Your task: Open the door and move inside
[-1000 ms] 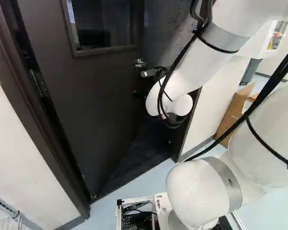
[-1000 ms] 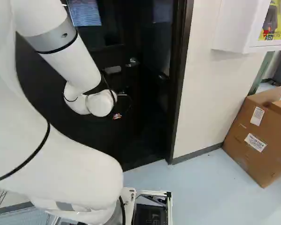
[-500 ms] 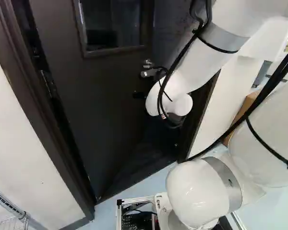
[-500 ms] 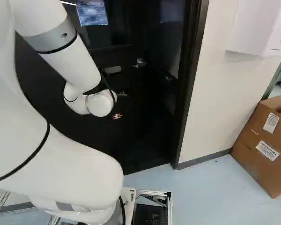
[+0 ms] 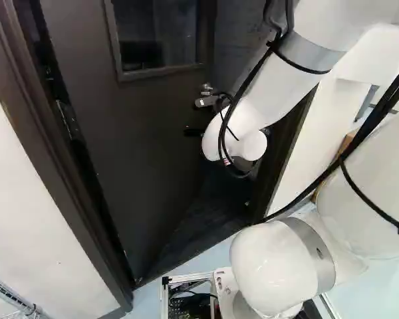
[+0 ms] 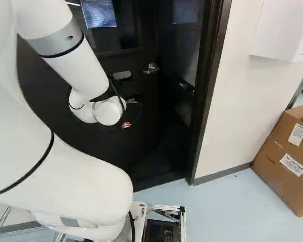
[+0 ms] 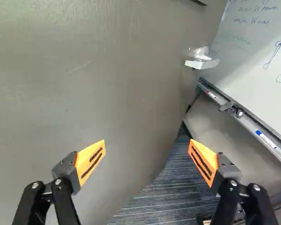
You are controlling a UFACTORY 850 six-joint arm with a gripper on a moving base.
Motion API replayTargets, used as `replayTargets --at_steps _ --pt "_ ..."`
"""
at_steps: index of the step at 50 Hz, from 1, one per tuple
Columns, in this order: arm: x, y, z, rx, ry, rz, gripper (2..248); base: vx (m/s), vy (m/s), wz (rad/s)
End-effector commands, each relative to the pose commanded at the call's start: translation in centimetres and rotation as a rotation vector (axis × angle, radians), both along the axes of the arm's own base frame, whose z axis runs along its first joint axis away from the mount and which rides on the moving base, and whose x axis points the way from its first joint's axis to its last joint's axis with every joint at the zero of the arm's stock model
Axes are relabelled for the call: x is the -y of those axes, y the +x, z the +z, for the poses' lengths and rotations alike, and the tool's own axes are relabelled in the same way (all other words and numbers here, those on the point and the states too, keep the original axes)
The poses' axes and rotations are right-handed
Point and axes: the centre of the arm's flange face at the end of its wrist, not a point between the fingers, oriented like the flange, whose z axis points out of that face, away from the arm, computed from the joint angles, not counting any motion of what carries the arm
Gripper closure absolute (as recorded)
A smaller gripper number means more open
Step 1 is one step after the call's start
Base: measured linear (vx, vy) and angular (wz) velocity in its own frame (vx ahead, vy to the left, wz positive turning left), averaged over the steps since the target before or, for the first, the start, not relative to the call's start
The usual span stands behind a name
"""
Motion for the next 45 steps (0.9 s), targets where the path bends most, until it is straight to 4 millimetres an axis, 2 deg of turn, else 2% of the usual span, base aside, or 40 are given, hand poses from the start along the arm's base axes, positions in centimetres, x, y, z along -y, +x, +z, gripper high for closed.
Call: replayTargets --at_steps 45 --pt "0.0 0.0 0.0 0.0 0.0 0.0 3 0.081 0.04 -0.011"
